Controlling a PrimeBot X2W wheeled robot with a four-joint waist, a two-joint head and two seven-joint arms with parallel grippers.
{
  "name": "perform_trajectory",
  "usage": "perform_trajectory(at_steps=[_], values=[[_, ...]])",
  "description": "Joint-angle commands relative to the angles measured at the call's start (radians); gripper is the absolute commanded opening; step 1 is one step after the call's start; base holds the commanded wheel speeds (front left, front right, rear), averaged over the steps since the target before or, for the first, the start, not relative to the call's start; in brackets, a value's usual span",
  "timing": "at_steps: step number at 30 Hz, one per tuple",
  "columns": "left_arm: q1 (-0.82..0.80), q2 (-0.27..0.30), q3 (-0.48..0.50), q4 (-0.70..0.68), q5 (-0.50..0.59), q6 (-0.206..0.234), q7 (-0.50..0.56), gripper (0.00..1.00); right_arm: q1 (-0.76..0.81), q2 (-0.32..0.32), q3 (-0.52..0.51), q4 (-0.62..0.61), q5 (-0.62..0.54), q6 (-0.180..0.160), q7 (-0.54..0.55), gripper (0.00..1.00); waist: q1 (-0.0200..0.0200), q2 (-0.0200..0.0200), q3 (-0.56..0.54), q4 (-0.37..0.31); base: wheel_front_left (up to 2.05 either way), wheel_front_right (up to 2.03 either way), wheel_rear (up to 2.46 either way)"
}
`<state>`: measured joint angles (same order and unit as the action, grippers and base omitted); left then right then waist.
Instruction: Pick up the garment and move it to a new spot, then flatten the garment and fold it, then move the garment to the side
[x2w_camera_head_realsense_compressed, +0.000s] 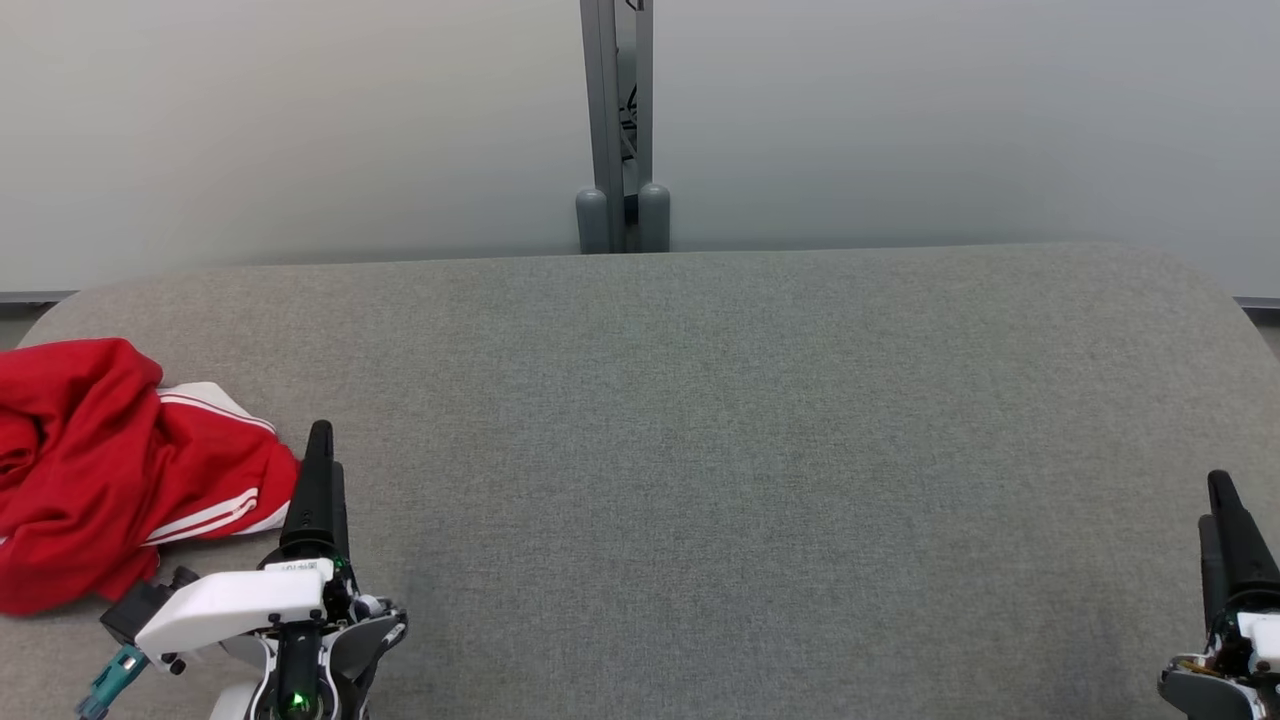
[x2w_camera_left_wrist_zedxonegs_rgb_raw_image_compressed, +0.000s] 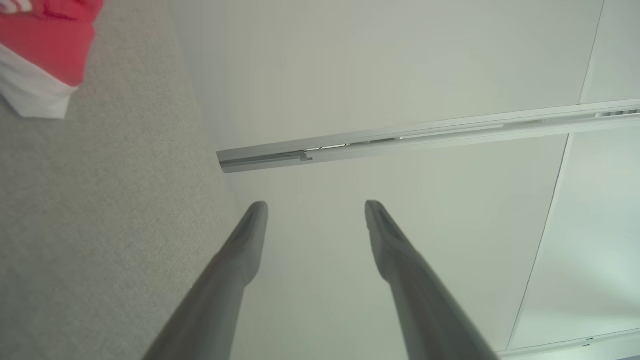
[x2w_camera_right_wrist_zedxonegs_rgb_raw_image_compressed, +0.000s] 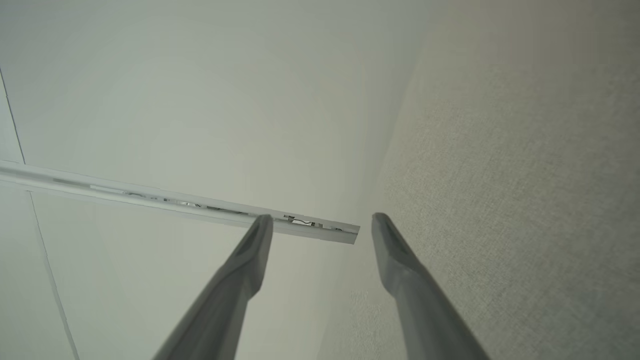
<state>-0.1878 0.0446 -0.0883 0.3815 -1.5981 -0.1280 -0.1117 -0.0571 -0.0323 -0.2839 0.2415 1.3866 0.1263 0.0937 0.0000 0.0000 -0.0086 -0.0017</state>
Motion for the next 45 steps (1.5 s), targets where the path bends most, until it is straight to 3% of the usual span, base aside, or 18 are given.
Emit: perform_trajectory(at_steps=[1, 16, 27, 35, 45], values=[[-0.007, 0.002, 0.019, -0.021, 0.022, -0.002, -0.007, 1.0, -0.033, -0.01, -0.003, -0.018, -0.048, 0.004, -0.018, 1.0, 0.0, 0.0, -0.001, 0.002, 0.0, 0.0, 0.0], [-0.005, 0.003, 0.123, -0.061, 0.231, -0.003, -0.042, 1.0, -0.075, -0.007, 0.052, -0.125, -0.423, 0.004, -0.099, 1.0, 0.0, 0.0, -0.008, 0.02, 0.0, 0.0, 0.0], [0.007, 0.004, 0.176, -0.151, 0.449, -0.002, -0.06, 1.0, -0.098, -0.032, 0.134, -0.2, -0.672, 0.005, -0.143, 1.0, 0.0, 0.0, -0.004, 0.026, 0.0, 0.0, 0.0], [0.024, 0.005, 0.158, -0.271, 0.639, 0.072, -0.074, 1.0, -0.095, -0.055, 0.204, -0.248, -0.879, 0.005, -0.175, 1.0, 0.0, 0.0, 0.002, 0.026, 0.0, 0.0, 0.0], [0.068, 0.005, -0.008, -0.359, 0.949, 0.177, -0.09, 1.0, -0.078, -0.054, 0.253, -0.241, -1.013, 0.005, -0.213, 1.0, 0.0, 0.0, 0.004, 0.027, 0.0, 0.0, 0.0]])
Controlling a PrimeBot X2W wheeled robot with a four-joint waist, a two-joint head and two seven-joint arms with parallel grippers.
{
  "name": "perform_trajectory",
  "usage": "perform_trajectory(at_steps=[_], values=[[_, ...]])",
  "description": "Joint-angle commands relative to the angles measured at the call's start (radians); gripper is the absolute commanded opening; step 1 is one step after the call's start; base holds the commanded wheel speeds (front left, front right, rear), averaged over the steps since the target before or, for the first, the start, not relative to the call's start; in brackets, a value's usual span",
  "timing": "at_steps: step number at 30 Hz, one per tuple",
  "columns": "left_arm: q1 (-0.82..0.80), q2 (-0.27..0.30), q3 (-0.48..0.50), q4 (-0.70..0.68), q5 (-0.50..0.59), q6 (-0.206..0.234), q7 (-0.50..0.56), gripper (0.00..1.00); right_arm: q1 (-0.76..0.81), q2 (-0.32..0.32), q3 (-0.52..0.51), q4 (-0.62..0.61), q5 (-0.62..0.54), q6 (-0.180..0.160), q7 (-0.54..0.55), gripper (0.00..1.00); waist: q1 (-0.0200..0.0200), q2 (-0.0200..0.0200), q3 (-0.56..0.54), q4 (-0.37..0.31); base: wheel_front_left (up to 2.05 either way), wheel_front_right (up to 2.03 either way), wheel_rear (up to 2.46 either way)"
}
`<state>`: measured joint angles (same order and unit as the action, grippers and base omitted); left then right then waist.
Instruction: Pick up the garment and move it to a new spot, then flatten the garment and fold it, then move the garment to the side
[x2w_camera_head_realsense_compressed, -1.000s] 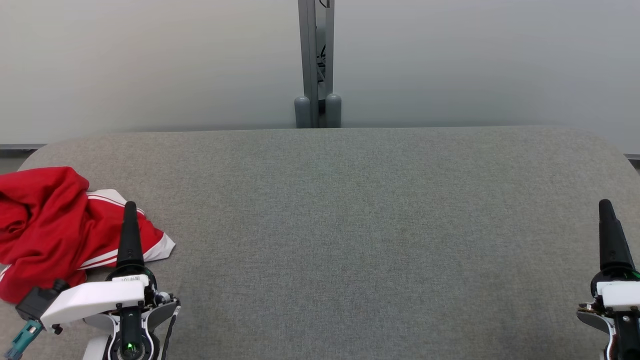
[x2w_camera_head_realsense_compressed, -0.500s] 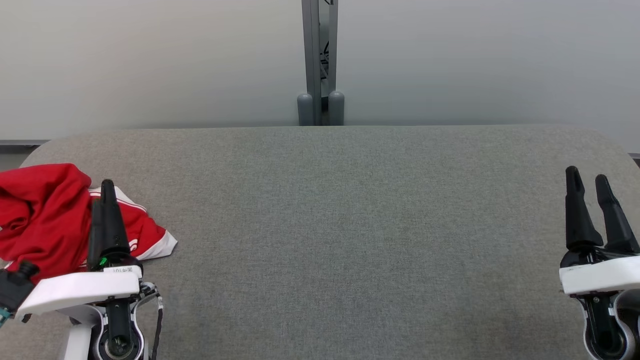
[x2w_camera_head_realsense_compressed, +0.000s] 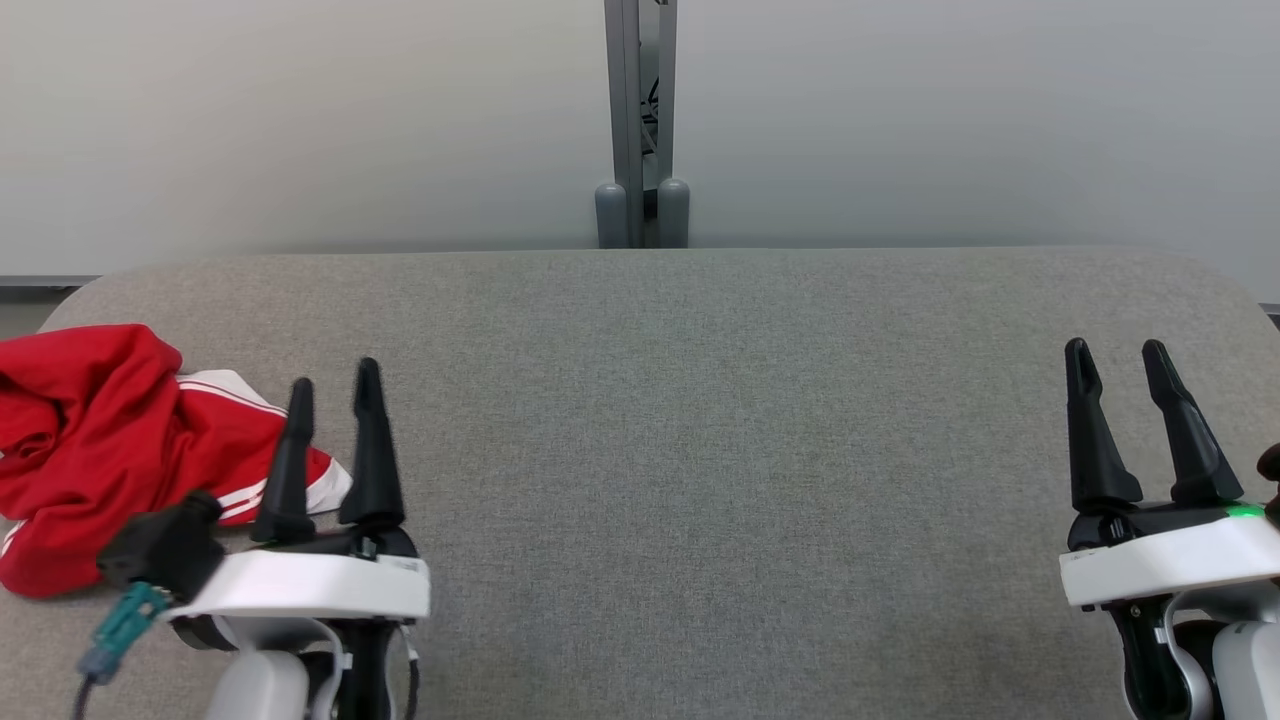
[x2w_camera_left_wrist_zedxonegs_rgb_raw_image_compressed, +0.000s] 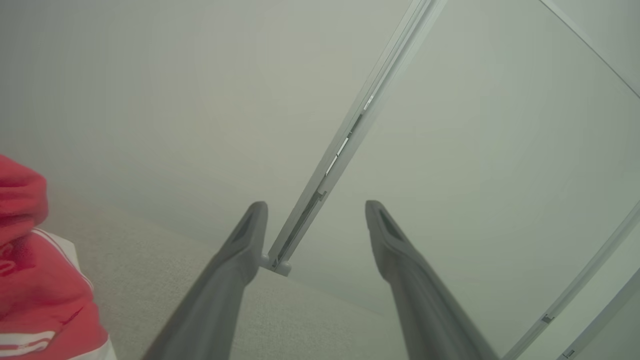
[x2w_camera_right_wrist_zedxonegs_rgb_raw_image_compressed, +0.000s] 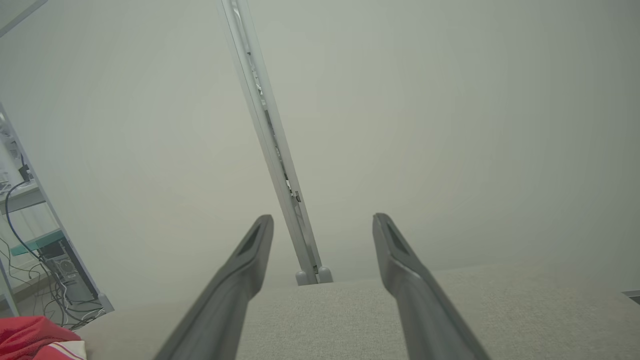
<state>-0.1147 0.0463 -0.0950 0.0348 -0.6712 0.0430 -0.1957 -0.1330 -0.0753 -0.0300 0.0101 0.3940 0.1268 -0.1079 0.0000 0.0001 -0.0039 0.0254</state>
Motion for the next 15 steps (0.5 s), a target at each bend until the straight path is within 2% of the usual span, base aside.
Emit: perform_trajectory(at_steps=[1, 15], values=[[-0.003, 0.003, -0.018, -0.009, 0.051, 0.017, -0.008, 1.0, 0.002, -0.009, -0.001, -0.004, -0.03, 0.005, -0.014, 1.0, 0.0, -0.0001, -0.001, 0.0, 0.0, 0.0, 0.0], [0.012, 0.005, -0.178, 0.102, 0.379, 0.144, -0.028, 1.0, 0.024, 0.022, -0.014, 0.109, -0.168, 0.005, -0.061, 1.0, 0.0, -0.0001, -0.007, -0.002, 0.0, 0.0, 0.0]])
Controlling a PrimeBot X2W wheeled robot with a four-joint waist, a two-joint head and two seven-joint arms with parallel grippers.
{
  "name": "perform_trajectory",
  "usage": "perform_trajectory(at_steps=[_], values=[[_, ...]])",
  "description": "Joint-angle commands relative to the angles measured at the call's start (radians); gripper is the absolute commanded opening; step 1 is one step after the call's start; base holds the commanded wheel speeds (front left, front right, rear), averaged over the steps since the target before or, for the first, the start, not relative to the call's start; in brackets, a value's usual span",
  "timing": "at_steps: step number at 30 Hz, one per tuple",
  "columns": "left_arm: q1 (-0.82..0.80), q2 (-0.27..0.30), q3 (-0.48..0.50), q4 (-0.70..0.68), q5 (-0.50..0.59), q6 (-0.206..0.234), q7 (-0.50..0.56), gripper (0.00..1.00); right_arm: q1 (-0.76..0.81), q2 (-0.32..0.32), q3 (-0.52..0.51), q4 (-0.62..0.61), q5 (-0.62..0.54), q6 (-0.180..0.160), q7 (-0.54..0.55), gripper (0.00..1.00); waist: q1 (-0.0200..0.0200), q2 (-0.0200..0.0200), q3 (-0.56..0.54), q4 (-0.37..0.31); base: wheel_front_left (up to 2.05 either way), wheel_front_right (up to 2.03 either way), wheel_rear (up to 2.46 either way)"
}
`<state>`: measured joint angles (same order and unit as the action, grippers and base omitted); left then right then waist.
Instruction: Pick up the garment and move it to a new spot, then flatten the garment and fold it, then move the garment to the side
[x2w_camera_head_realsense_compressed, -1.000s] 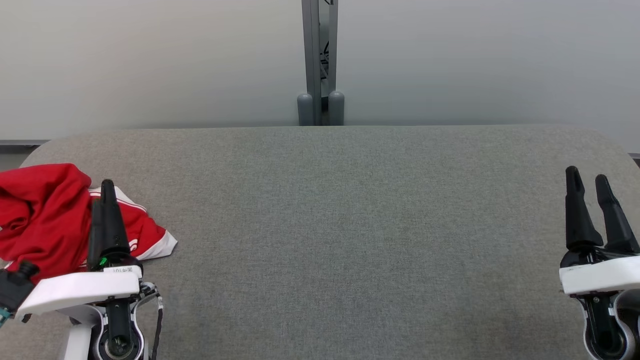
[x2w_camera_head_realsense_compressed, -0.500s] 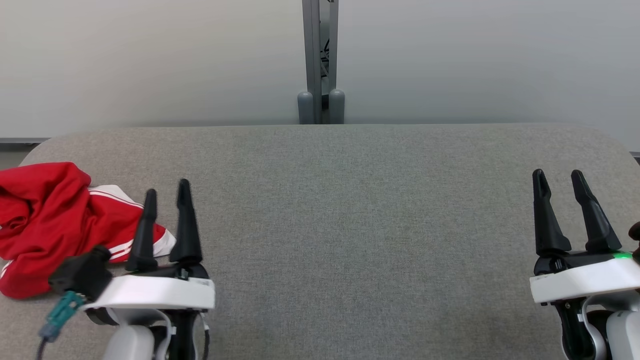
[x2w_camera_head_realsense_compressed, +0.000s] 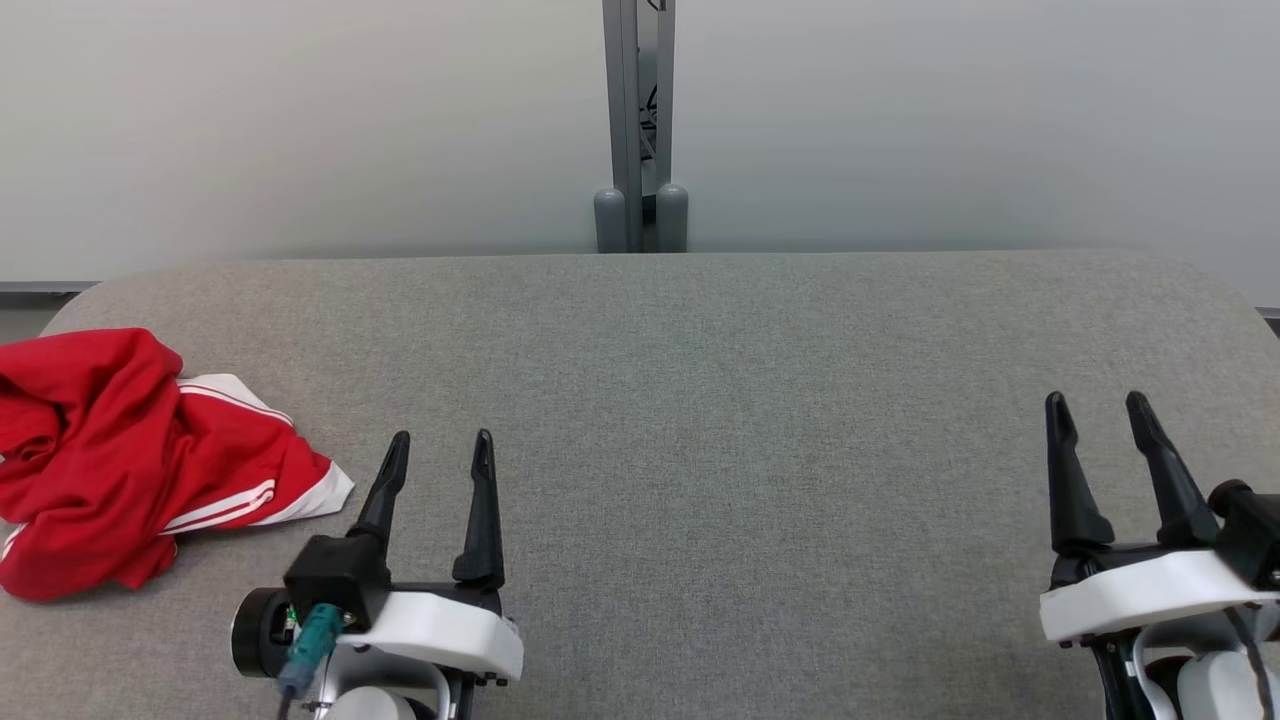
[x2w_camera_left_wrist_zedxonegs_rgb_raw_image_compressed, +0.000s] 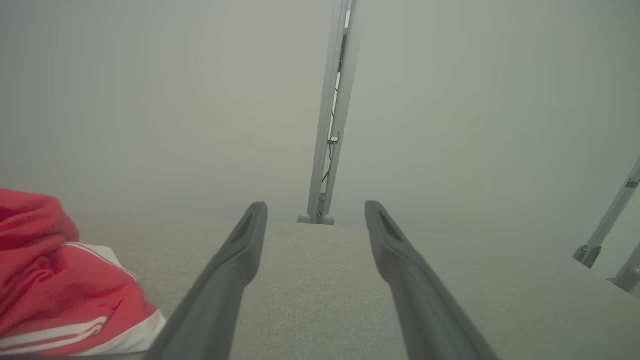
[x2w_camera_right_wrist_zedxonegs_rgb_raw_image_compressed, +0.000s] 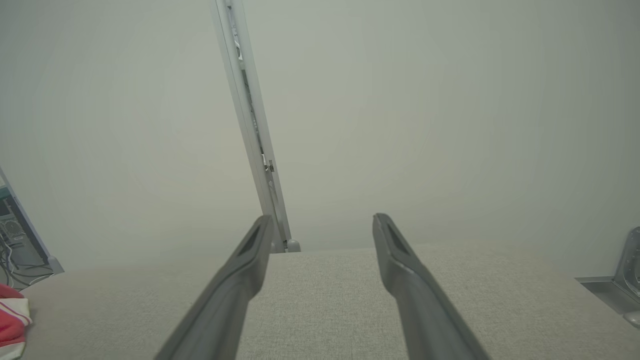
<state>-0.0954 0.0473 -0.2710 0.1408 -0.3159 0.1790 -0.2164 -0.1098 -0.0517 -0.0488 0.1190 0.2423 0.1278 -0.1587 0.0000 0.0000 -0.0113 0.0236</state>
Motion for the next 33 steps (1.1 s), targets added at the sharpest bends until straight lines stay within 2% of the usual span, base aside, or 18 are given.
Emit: perform_trajectory(at_steps=[1, 5, 13, 28, 33], values=[[-0.008, 0.005, -0.009, 0.004, 0.037, 0.015, -0.008, 1.0, 0.0, -0.001, 0.008, 0.009, -0.023, 0.004, -0.013, 1.0, 0.0, 0.0, 0.0, -0.001, 0.0, 0.0, 0.0], [-0.01, 0.007, -0.022, 0.028, 0.071, 0.044, -0.014, 1.0, -0.01, 0.0, 0.01, 0.041, -0.05, 0.004, -0.025, 1.0, 0.0, 0.0, 0.001, -0.003, 0.0, 0.0, 0.0], [-0.018, 0.019, -0.043, 0.062, 0.122, 0.062, -0.023, 1.0, -0.026, 0.001, 0.019, 0.09, -0.065, 0.004, -0.045, 1.0, 0.0, 0.0, 0.0, -0.004, 0.0, 0.0, 0.0], [-0.009, 0.014, -0.054, 0.105, 0.225, 0.036, -0.04, 1.0, -0.043, -0.002, 0.046, 0.158, -0.07, 0.005, -0.086, 1.0, 0.0, 0.0, -0.002, -0.002, 0.0, 0.0, 0.0], [-0.004, 0.011, -0.05, 0.116, 0.264, 0.042, -0.045, 1.0, -0.047, -0.003, 0.059, 0.172, -0.106, 0.005, -0.102, 1.0, 0.0, 0.0, -0.004, -0.002, 0.0, 0.0, 0.0]])
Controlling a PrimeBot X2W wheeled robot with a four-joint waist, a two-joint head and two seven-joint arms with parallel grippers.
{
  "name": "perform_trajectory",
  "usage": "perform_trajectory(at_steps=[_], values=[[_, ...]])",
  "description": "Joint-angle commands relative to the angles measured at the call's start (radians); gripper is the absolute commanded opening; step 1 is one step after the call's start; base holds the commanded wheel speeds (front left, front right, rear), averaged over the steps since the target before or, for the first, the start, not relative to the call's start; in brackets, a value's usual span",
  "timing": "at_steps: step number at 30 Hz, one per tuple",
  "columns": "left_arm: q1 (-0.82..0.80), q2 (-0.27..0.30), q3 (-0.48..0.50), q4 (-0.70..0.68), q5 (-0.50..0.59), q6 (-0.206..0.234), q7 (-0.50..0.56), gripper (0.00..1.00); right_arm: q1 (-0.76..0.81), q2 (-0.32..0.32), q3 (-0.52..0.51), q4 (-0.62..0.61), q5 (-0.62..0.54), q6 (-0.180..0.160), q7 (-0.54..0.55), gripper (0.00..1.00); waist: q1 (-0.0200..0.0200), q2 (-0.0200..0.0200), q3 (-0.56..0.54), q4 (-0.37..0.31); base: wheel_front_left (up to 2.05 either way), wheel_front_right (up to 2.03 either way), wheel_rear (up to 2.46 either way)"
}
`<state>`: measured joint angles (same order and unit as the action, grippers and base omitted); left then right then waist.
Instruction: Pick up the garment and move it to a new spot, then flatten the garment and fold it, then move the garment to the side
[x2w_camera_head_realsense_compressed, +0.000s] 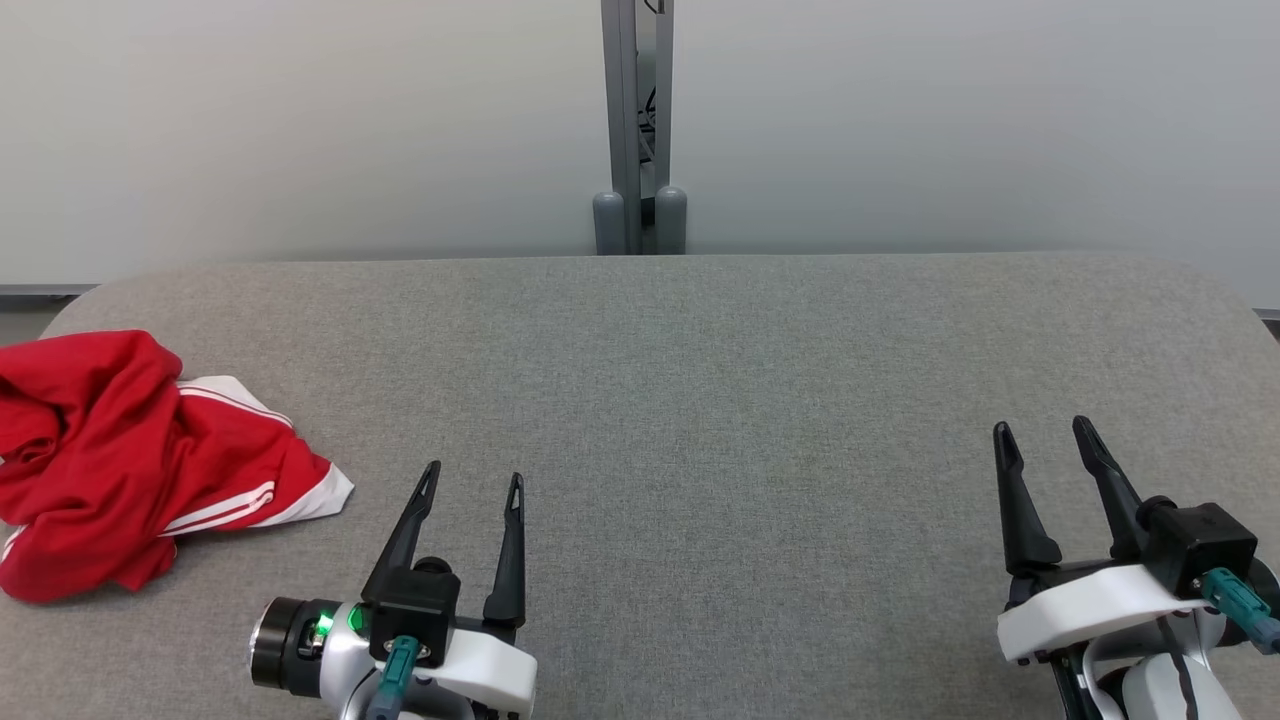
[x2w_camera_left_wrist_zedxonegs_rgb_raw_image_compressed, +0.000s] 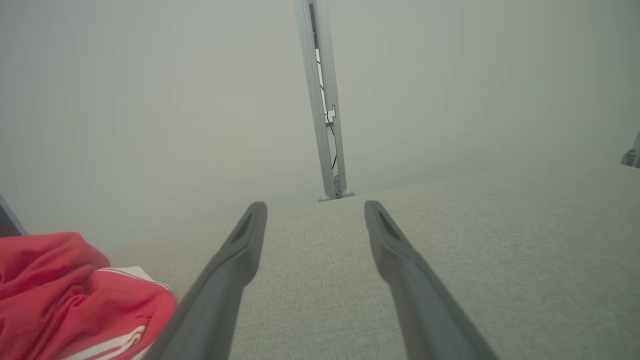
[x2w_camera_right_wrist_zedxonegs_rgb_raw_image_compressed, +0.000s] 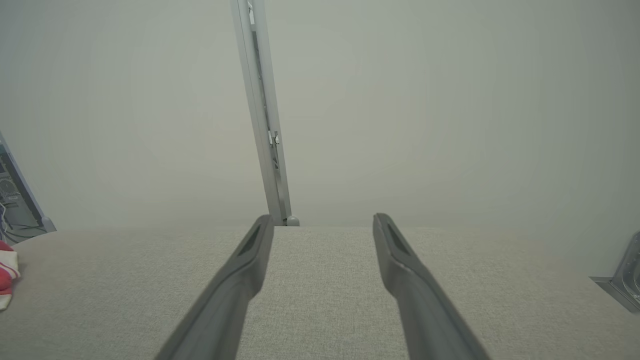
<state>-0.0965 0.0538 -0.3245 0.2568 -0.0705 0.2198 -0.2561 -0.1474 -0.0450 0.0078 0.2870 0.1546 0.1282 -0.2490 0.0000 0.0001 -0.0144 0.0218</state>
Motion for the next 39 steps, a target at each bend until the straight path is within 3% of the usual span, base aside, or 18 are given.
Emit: perform_trajectory(at_steps=[1, 7, 13, 26, 32, 39], values=[[-0.002, 0.004, 0.006, 0.001, 0.022, 0.001, -0.007, 1.0, -0.01, -0.01, 0.006, 0.006, -0.023, 0.005, -0.014, 1.0, 0.0, -0.0001, -0.001, 0.0, 0.0, 0.0, 0.0], [0.004, 0.001, 0.013, 0.019, 0.021, -0.015, -0.009, 1.0, -0.014, -0.01, 0.013, 0.03, 0.013, 0.005, -0.018, 1.0, 0.0, -0.0001, -0.002, 0.001, 0.0, 0.0, 0.0], [0.013, -0.002, 0.058, 0.031, -0.101, -0.046, -0.009, 1.0, -0.017, -0.01, 0.014, 0.051, 0.037, 0.005, -0.018, 1.0, 0.0, -0.0001, -0.005, 0.001, 0.0, 0.0, 0.0], [0.0, -0.002, 0.047, 0.046, -0.116, -0.061, -0.009, 1.0, -0.018, -0.01, 0.012, 0.056, 0.041, 0.004, -0.018, 1.0, 0.0, -0.0001, -0.007, 0.01, 0.0, 0.0, 0.0], [0.008, -0.001, 0.047, 0.037, -0.131, -0.054, -0.009, 1.0, 0.001, -0.009, 0.014, 0.04, 0.042, 0.004, -0.017, 1.0, 0.0, -0.0001, -0.008, 0.071, 0.0, 0.0, 0.0], [0.04, -0.001, 0.08, 0.041, -0.103, -0.066, -0.009, 1.0, 0.026, -0.009, 0.053, 0.025, 0.072, 0.004, -0.018, 1.0, 0.0, -0.0001, -0.018, 0.196, 0.0, 0.0, 0.0]])
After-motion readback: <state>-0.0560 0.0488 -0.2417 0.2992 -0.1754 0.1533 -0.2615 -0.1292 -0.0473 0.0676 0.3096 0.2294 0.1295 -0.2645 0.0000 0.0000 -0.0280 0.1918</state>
